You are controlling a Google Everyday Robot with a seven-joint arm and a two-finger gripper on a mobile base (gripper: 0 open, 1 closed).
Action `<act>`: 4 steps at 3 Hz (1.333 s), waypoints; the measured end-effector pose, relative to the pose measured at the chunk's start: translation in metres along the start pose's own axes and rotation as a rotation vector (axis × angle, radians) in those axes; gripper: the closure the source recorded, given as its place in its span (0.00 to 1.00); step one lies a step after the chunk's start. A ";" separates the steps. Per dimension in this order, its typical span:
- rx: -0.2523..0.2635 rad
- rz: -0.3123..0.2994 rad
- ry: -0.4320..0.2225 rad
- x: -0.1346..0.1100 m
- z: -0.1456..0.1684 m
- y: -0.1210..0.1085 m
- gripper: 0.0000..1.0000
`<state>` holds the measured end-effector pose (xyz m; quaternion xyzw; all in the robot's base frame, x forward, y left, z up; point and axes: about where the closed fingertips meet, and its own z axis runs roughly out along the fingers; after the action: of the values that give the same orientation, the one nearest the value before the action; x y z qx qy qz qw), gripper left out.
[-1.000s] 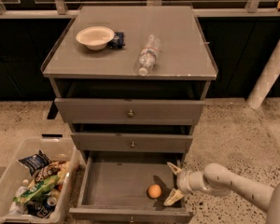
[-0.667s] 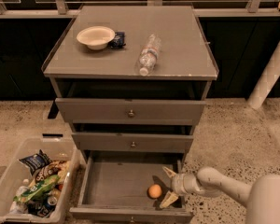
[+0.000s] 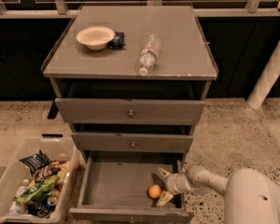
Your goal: Pick orange from bottom drawer and place on counter
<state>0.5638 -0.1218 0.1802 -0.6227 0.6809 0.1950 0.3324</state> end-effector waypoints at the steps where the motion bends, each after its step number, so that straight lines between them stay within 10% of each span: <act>1: -0.025 0.062 -0.061 0.003 0.038 -0.040 0.00; 2: 0.024 0.044 -0.055 0.005 0.029 -0.068 0.00; 4: 0.000 0.036 -0.035 0.006 0.033 -0.053 0.00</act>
Offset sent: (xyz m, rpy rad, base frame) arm 0.0993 0.0276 -0.0389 0.1062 0.0729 -0.0414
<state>0.6227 -0.1115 0.1605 -0.6070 0.6861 0.2115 0.3408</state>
